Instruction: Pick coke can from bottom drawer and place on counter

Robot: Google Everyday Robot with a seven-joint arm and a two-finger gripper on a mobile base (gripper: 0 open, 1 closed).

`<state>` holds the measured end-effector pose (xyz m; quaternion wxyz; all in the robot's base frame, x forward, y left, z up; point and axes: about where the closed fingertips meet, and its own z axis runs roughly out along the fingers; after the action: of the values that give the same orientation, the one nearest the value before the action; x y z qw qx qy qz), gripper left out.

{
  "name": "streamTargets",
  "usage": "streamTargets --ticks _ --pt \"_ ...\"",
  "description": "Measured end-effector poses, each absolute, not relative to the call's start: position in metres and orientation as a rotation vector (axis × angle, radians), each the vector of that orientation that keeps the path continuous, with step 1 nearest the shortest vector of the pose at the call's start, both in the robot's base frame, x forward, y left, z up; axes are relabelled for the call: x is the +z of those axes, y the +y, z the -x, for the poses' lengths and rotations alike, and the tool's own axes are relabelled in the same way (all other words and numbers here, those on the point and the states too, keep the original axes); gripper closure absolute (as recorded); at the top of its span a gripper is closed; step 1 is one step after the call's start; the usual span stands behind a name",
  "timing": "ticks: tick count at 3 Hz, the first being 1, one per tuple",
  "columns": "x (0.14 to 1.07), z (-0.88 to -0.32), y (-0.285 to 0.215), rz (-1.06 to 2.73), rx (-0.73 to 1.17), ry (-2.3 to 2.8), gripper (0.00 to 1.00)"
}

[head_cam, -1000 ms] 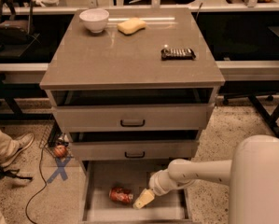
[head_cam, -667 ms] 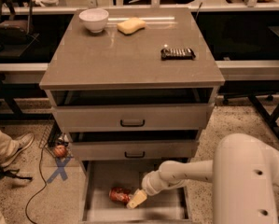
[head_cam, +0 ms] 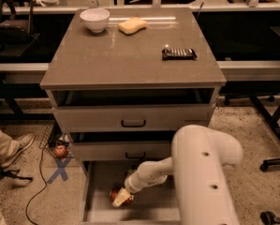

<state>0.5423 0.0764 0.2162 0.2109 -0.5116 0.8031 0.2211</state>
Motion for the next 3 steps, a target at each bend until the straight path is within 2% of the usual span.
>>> streamTargets --ticks 1,3 --pt "0.191 -0.553 0.099 1.469 0.552 2.224 0.0" --pt "0.145 -0.551 0.102 1.564 0.442 2.259 0.0"
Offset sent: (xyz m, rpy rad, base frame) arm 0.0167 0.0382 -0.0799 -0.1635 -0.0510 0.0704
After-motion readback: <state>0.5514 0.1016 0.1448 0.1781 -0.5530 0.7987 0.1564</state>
